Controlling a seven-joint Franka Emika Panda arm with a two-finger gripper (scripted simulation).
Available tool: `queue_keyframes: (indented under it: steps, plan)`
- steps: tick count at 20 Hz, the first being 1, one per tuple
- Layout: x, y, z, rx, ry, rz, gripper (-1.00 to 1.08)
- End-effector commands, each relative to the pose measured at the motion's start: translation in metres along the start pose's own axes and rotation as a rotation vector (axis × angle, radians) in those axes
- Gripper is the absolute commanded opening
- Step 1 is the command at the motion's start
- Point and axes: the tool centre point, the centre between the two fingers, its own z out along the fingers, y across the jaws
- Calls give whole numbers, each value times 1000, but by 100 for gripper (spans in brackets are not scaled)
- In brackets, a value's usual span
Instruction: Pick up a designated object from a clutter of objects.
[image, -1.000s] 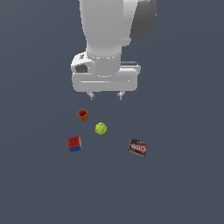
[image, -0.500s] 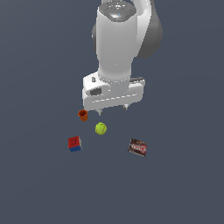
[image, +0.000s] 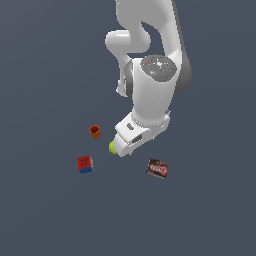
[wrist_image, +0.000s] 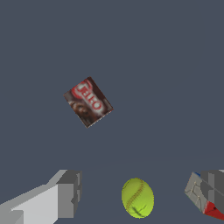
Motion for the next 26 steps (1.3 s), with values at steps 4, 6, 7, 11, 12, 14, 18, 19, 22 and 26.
queue_keyframes:
  steps: [4, 6, 7, 11, 12, 14, 18, 19, 22, 26]
  plan:
    - [26, -18, 43, 3, 3, -204, 100]
    - [34, -26, 58, 6, 6, -277, 100]
    - [38, -30, 66, 7, 7, -312, 100]
    - [50, -44, 92, 13, 13, -431, 100]
    - [53, -47, 98, 14, 15, -456, 100]
    - [57, -53, 107, 17, 18, -500, 100]
    - [63, -62, 122, 21, 24, -567, 100]
    - [64, -64, 125, 22, 25, -579, 100]
    - [66, -68, 130, 24, 27, -604, 100]
    - [66, -68, 132, 25, 27, -606, 100]
